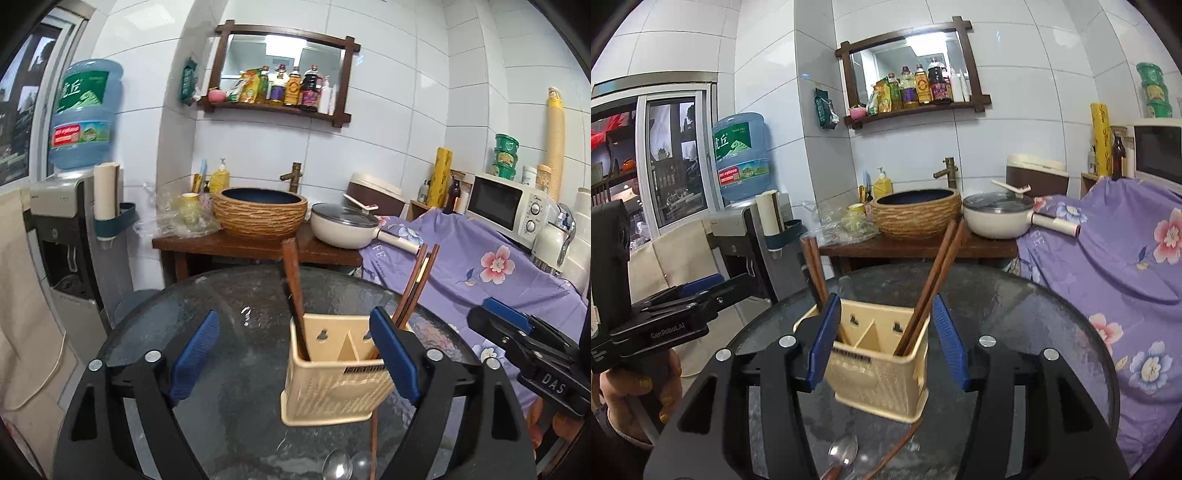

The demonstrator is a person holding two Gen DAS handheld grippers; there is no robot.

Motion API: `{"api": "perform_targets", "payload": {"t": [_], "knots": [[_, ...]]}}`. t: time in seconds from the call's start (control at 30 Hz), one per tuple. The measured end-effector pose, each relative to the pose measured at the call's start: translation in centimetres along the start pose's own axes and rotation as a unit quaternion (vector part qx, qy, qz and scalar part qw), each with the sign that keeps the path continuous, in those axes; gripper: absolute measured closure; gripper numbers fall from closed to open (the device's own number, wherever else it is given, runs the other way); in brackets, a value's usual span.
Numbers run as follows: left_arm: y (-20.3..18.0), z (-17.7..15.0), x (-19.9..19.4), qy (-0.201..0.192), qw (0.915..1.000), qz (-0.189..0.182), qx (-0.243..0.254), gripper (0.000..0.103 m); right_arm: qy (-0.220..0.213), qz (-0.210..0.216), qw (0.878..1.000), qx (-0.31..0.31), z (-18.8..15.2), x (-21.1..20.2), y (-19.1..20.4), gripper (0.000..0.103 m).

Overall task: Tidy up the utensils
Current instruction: 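Lower the wooden chopstick into the holder and open the right tool while the left tool inserts its chopstick, then move both open tools down to the spoons and last wooden chopstick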

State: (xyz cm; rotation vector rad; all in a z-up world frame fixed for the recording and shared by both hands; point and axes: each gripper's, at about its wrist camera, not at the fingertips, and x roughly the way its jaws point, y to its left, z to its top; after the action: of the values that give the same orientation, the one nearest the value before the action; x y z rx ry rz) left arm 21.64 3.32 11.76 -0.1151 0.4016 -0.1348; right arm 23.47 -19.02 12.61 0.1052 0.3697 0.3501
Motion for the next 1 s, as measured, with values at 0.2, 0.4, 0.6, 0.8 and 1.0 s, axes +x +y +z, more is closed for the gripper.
{"api": "perform_targets", "payload": {"t": [0.2, 0.4, 0.6, 0.8, 1.0], "knots": [[1.2, -4.1, 0.4, 0.053, 0.9986, 0.005, -0.006, 0.016, 0.05, -0.004, 0.999, 0.006, -4.2, -0.9, -0.1, 0.05], [1.1, -9.0, 2.4, 0.132, 0.9912, -0.002, 0.003, 0.018, 0.135, -0.014, 0.99, 0.033, -9.3, 0.9, -0.9, 0.05], [-0.3, -12.7, 3.7, 0.186, 0.982, -0.02, 0.025, 0.026, 0.198, -0.017, 0.979, 0.048, -13.2, 3.0, -1.2, 0.05], [-0.2, -14.9, 5.6, 0.229, 0.9728, -0.033, 0.012, 0.046, 0.23, -0.015, 0.972, 0.056, -14.9, 4.1, -1.2, 0.05], [0.0, -15.6, 7.0, 0.253, 0.9662, -0.05, -0.01, 0.052, 0.243, -0.026, 0.966, 0.083, -14.8, 5.1, -2.2, 0.052]]}}
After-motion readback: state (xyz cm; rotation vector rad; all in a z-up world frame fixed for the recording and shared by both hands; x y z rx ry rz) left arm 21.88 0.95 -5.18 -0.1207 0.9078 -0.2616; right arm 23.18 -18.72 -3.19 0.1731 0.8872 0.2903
